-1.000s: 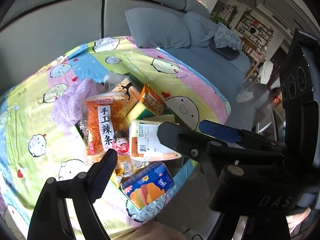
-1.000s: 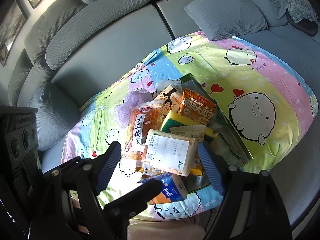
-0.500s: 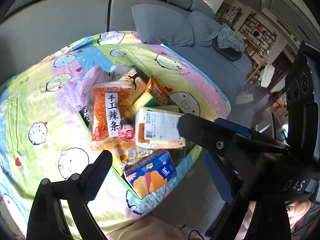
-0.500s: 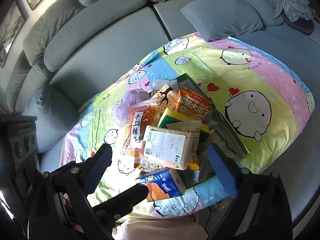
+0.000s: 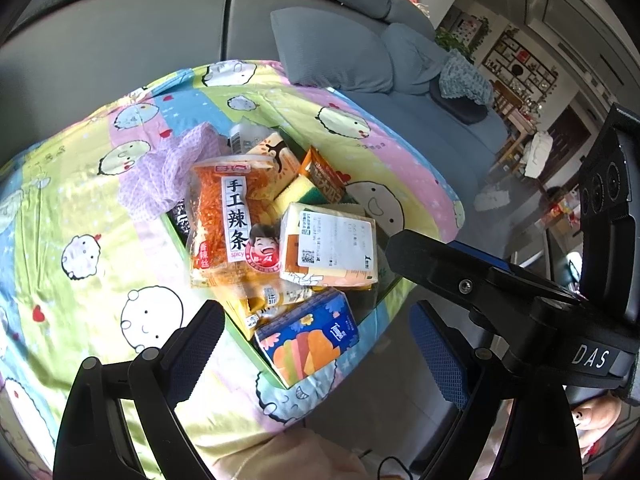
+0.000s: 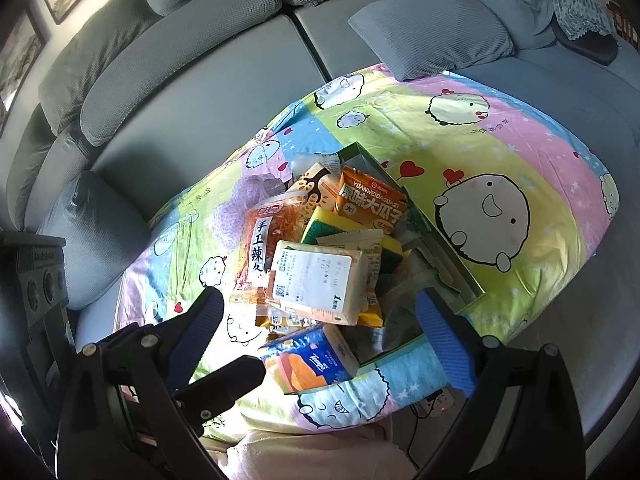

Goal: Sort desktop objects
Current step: 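Open the right tool to release the white packet, then withdraw the right tool from the box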

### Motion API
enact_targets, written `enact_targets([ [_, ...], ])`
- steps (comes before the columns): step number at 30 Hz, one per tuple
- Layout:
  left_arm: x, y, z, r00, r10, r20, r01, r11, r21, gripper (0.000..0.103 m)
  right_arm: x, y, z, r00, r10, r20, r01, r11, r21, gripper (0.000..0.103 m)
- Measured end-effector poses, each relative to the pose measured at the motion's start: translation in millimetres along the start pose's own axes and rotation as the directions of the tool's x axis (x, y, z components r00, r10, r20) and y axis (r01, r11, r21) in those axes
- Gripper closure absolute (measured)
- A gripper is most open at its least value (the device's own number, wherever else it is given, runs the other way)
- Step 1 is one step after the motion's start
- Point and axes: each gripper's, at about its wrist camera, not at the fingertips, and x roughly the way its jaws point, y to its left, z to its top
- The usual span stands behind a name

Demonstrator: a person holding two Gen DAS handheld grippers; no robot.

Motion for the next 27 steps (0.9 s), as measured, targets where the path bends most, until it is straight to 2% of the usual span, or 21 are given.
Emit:
enact_targets([
  [27,2.8,-4.4,-3.6,1.000,-0.001,-0.006,0.001,1.000,0.016,0.009,-4.4,-4.0,-4.7,1.000,-0.022,0.010,0.022,1.000,-0.002,0.006],
])
